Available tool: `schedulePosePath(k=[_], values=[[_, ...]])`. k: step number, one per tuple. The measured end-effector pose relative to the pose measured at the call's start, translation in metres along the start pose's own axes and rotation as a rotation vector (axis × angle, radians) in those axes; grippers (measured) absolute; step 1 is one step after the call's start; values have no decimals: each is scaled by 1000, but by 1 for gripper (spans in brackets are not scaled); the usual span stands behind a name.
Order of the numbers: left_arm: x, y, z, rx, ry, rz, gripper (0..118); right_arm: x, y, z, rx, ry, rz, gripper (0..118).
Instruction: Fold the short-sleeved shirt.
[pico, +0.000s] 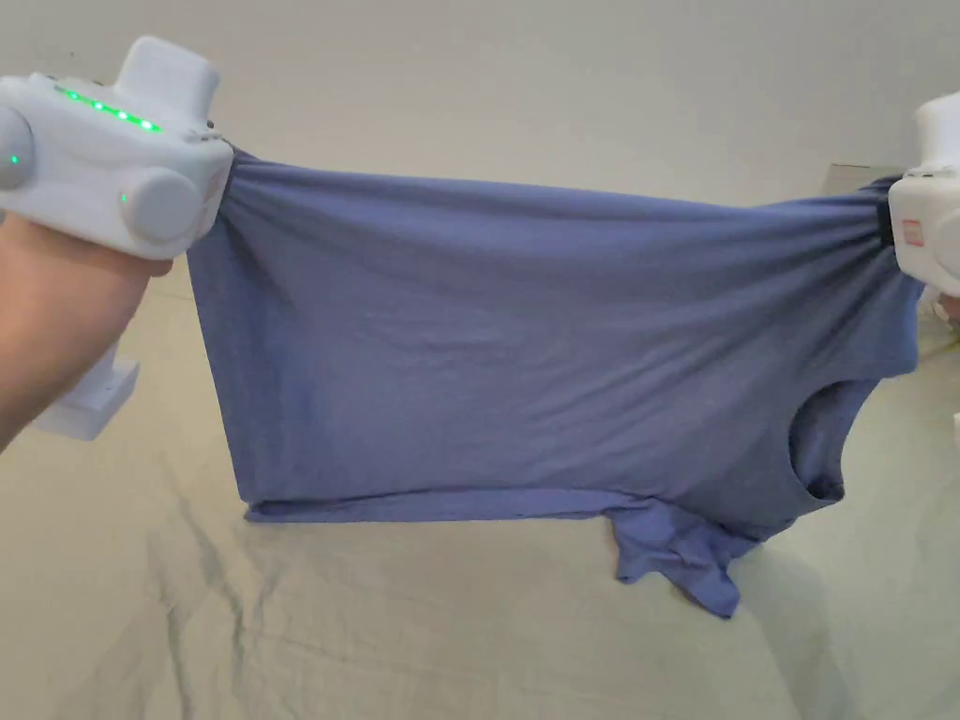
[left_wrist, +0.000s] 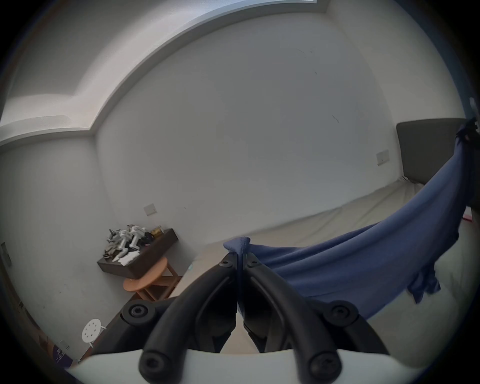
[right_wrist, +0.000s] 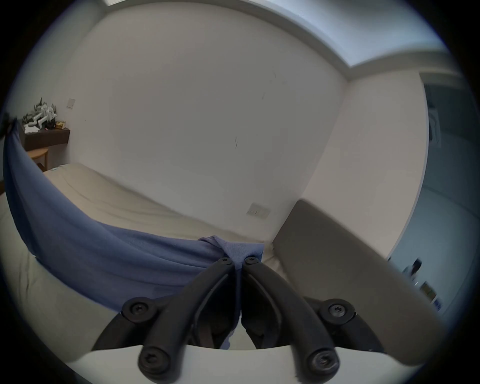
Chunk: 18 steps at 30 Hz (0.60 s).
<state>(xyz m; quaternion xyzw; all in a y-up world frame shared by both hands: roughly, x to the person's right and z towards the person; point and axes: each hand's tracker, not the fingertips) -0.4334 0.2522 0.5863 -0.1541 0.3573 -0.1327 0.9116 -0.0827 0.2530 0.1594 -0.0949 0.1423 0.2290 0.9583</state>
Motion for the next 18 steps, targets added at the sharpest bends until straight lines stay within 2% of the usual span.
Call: schedulePosePath(k=[3, 5, 10, 11, 16, 18], values=[[-3, -36, 11, -44, -48, -19, 0, -10, -45, 11, -53, 52, 27, 3], [-3, -60, 28, -107, -72, -23, 0, -11, -80, 26, -80, 150, 45, 3], [-11, -134, 84, -195, -146, -114, 0, -6, -171, 83, -218, 286, -59, 4], [-14, -144, 98, -220, -176, -147, 0, -9, -189, 96, -243, 300, -51, 4], [-22, -197, 148, -378, -285, -221, 0, -32, -282, 162, -382, 345, 114, 4], [-21, -211, 169, -445, -312, -260, 0, -35, -319, 176, -454, 373, 137, 4]])
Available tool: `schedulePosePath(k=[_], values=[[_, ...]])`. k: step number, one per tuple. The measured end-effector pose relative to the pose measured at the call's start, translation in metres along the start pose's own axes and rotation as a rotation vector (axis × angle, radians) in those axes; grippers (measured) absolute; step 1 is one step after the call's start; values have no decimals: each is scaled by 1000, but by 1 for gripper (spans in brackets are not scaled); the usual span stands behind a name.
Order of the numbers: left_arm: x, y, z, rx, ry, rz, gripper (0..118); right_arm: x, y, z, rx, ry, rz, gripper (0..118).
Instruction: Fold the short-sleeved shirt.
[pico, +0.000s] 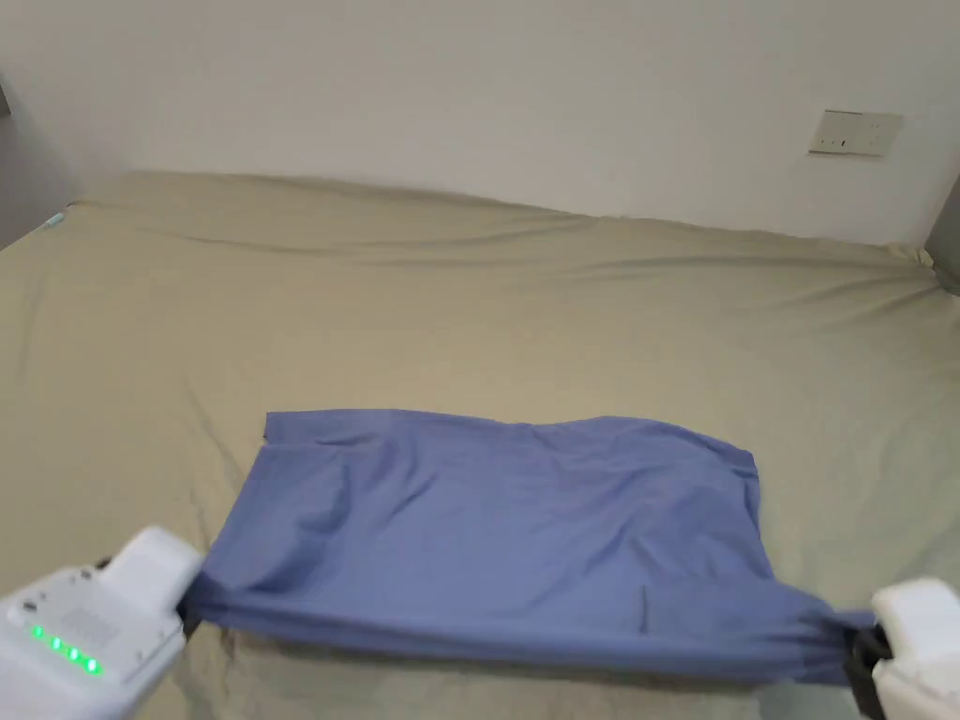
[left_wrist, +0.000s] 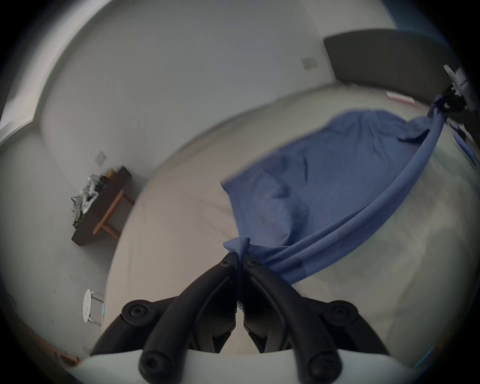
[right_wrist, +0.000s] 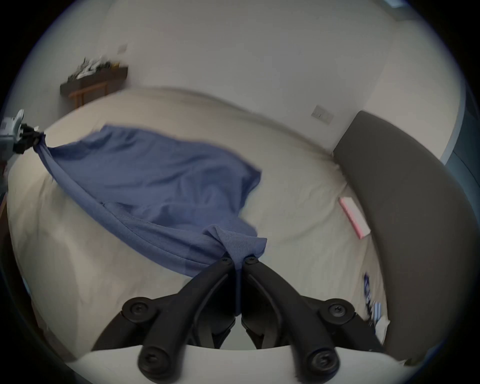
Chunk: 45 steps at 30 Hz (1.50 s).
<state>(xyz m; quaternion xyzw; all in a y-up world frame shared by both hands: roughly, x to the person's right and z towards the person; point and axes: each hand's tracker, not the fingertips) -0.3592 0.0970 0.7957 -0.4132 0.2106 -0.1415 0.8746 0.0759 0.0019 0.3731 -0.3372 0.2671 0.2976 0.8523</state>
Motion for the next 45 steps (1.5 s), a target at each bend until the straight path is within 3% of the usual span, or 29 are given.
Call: schedulePosePath(k=[4, 9, 15, 27, 29, 32, 33, 35, 37, 41, 45], values=[[9, -40, 15, -121, -80, 7, 0, -23, -56, 15, -105, 41, -51, 3], [16, -65, 37, -184, -107, -17, 0, -42, -91, 41, -219, 64, -43, 3], [3, -77, 57, -220, -131, 12, 0, -47, -114, 72, -334, 133, -211, 3], [5, -59, 40, -327, -199, -88, 0, -72, -138, 29, -535, 138, -162, 4], [6, -59, 41, -317, -190, -81, 12, -76, -132, 35, -518, 110, -124, 11], [17, -60, 56, -279, -127, 2, 109, -71, -121, 47, -470, -16, -39, 88], [10, -64, 62, -242, -145, 49, 118, -63, -114, 56, -437, -5, -62, 99], [5, -74, 79, -118, -148, 178, 114, -49, -91, 81, -283, 11, -165, 99], [12, -71, 98, -16, -104, 284, 114, -42, -63, 107, -114, -14, -219, 99], [34, -72, 130, 283, -40, 498, 115, -50, -9, 163, 244, -74, -262, 99], [77, -66, 151, 543, 97, 508, 112, -74, 29, 203, 442, -119, -233, 94]])
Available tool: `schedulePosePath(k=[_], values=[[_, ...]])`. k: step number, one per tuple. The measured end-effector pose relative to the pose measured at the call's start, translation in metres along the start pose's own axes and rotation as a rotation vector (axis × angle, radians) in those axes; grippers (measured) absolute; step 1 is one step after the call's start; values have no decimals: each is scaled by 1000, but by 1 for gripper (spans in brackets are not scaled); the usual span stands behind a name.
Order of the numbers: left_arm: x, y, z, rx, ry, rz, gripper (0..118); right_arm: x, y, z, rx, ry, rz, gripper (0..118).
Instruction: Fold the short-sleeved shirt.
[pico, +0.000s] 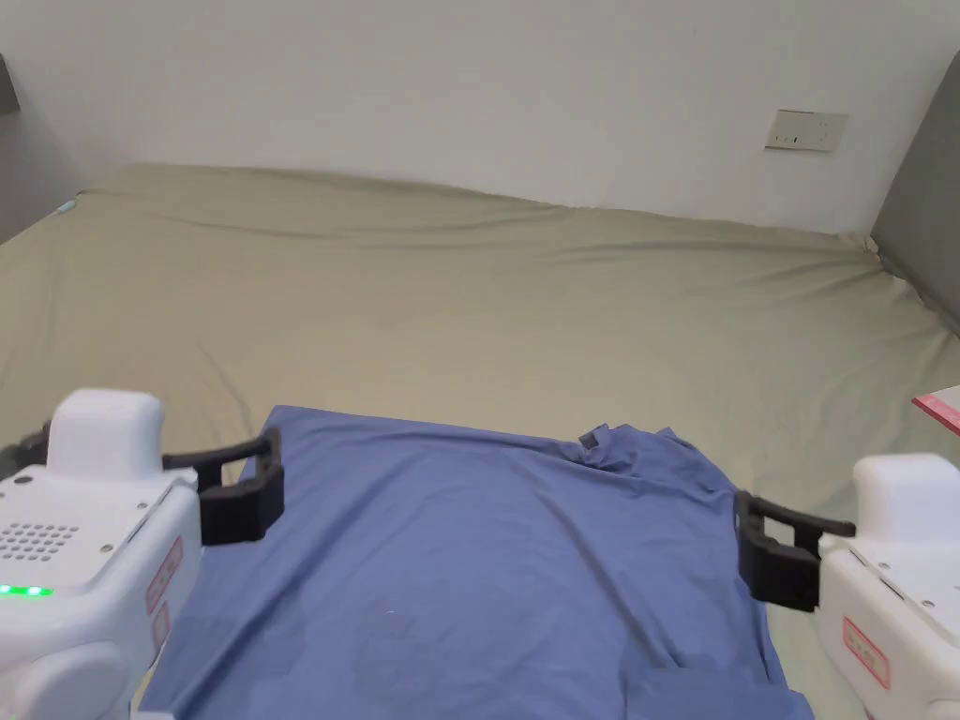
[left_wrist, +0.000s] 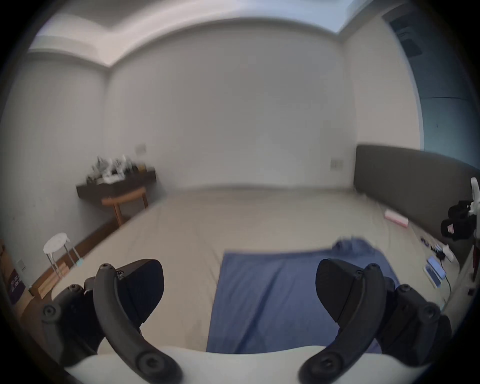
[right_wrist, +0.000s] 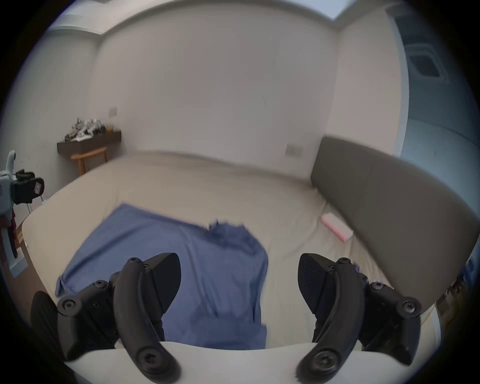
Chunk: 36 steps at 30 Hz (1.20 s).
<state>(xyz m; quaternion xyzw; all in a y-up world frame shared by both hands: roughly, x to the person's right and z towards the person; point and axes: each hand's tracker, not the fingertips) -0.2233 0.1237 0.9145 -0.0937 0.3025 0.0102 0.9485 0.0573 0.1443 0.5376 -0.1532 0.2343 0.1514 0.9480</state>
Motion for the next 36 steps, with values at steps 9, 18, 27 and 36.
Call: schedulePosePath(k=[9, 18, 27, 36], values=[[63, -7, 28, 192, 71, -192, 16, -64, 23, 25, 230, -30, 90, 2], [47, 12, 33, 123, -7, -174, 0, -80, 31, 25, 234, 8, 134, 2], [-21, 17, -3, -308, -83, -118, 0, -62, 10, 11, 136, 20, 113, 2], [-64, -25, -48, -831, 42, 27, 104, -28, -26, 1, 1, -31, 85, 2]])
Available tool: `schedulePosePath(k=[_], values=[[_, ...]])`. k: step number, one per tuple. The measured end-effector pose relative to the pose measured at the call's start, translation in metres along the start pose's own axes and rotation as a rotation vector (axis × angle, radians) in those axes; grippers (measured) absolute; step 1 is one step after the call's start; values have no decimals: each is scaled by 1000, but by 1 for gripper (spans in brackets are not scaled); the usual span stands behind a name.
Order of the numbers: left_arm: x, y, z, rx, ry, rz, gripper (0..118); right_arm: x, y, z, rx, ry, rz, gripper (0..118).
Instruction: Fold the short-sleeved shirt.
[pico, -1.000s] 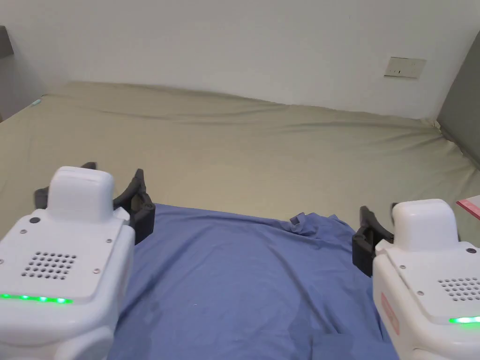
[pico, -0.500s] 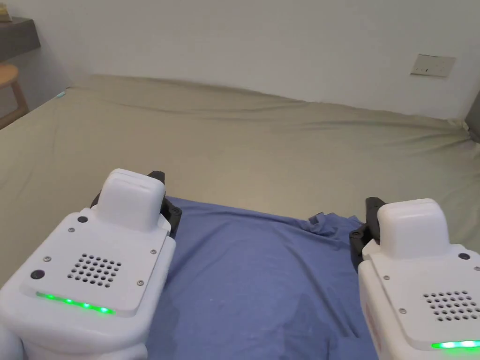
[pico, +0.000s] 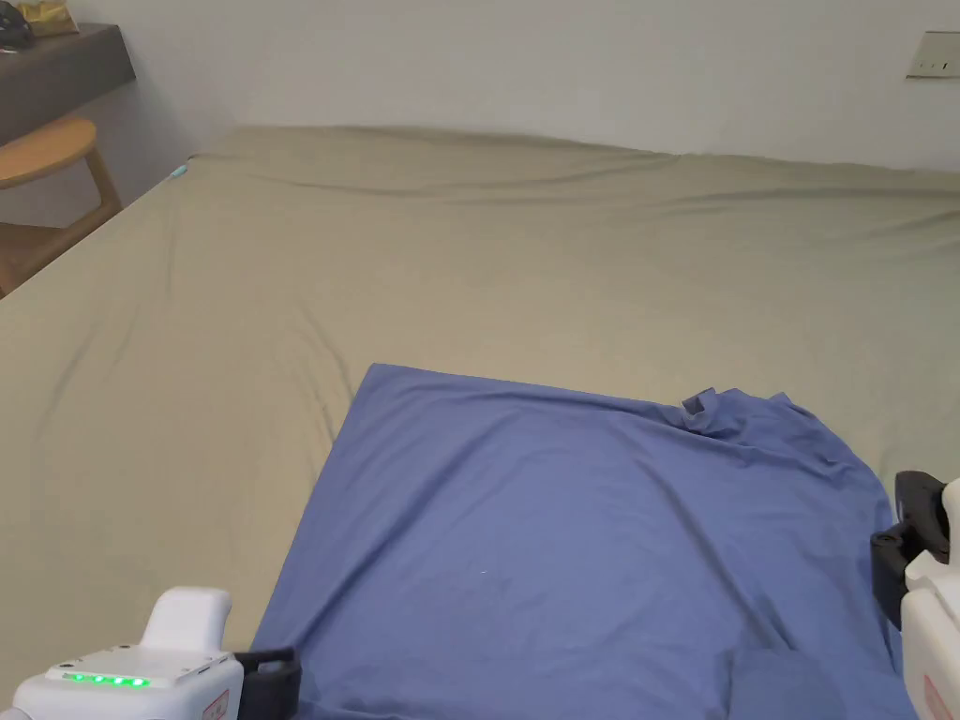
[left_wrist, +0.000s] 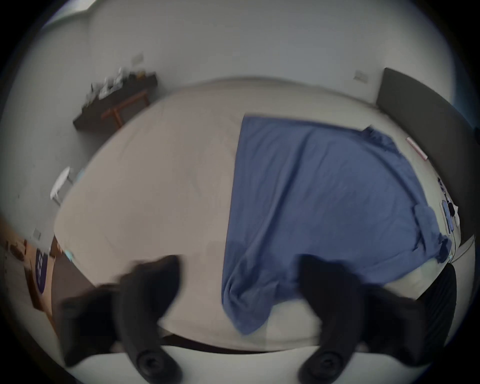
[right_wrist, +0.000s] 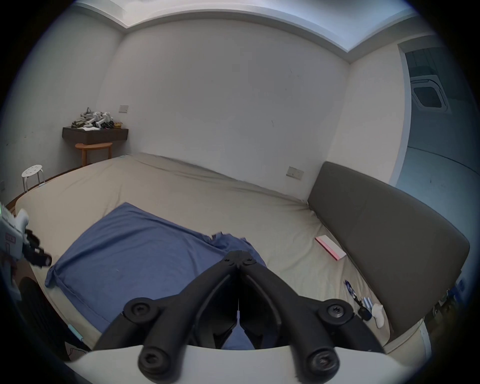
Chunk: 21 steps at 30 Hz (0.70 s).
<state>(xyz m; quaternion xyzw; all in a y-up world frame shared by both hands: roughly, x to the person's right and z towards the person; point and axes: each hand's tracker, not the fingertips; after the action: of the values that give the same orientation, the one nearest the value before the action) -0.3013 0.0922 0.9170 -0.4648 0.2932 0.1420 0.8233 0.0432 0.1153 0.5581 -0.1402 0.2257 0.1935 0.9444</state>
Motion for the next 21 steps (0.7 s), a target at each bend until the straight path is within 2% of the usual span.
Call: schedulePosePath(k=[1, 6, 7, 9, 10, 11, 13, 14, 15, 17, 21], values=[[-1, -2, -4, -20, -2, -11, 117, 4, -3, -2, -14, -4, -8, 2], [5, 8, -26, -115, 3, -63, 113, 15, -11, -2, -54, -33, -24, 2], [7, 11, -30, -133, 5, -64, 107, 17, -11, -2, -58, -41, -23, 2], [10, 15, -37, -172, 13, -84, 77, 20, -12, -2, -63, -49, -25, 2], [-6, 10, -39, -156, -71, -45, 72, 21, -12, 0, -64, -53, -27, 2], [-1, 12, -33, -154, -39, -45, 65, 22, -12, 0, -65, -56, -28, 2], [-12, 18, -32, -160, -112, -94, 30, 24, -13, 0, -68, -64, -26, 2], [-7, 19, -30, -163, -105, -106, 9, 24, -14, 1, -71, -69, -26, 2], [4, 17, -25, -142, -62, -151, 4, 26, -16, 0, -75, -70, -28, 2], [20, 7, -13, -88, 11, -198, 4, 28, -20, 1, -88, -74, -26, 2], [3, -13, 8, 34, -44, -75, 4, 36, -46, -2, -191, -74, -9, 3]])
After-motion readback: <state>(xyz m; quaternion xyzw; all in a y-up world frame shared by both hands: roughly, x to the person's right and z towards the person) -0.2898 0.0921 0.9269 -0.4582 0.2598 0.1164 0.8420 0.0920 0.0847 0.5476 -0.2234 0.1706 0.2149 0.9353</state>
